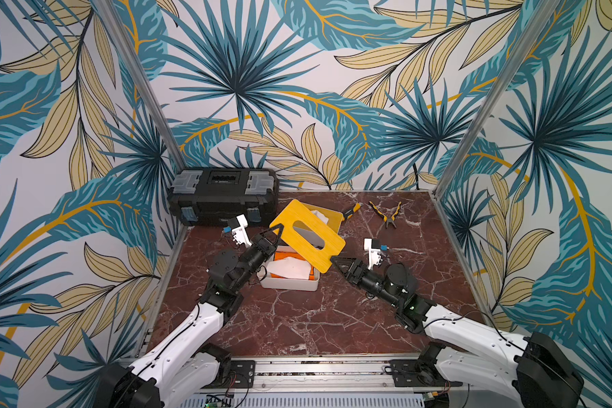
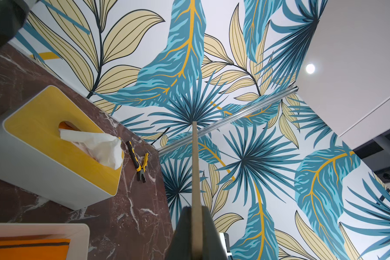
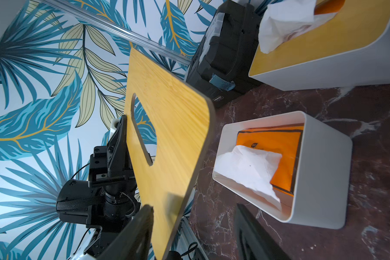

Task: Put the tissue paper into the tissue box
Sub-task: Close the box lid on the tissue box.

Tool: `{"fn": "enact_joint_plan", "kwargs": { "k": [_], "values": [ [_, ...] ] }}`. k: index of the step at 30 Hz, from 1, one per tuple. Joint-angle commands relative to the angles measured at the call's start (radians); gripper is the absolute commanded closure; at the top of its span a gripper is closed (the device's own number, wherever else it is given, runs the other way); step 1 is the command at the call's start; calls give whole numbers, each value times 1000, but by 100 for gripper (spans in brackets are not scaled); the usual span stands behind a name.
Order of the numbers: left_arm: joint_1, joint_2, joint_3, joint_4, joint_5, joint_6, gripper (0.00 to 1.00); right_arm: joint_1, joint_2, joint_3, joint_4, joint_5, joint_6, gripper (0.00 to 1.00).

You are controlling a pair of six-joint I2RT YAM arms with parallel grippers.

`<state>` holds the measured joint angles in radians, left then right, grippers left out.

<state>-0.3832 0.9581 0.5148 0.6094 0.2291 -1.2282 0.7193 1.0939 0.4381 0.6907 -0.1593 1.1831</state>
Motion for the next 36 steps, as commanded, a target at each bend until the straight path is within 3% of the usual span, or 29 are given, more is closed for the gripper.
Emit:
{"fn": "enact_joint_plan", "kwargs": {
  "k": [1,10,15,23,27,32,36],
  "values": [
    [6,-16,-25,59,-4,-38,100,14,66,2,208,-26,81,42],
    [6,-18,-71,109,8,-86,100,25,133,-13,419,-37,126,61],
    [5,-18,-81,121,25,-93,100,25,107,-10,387,-15,110,67],
    [6,-20,-90,100,54,-75,100,25,105,-2,353,-15,110,87],
    [6,-43,-75,13,70,15,73,23,79,18,230,-3,85,100],
    [6,-133,8,-310,28,275,39,9,53,114,-35,-55,6,100],
    [6,-217,97,-609,-106,513,6,-49,111,216,-155,-204,-7,100]
  ]
}}
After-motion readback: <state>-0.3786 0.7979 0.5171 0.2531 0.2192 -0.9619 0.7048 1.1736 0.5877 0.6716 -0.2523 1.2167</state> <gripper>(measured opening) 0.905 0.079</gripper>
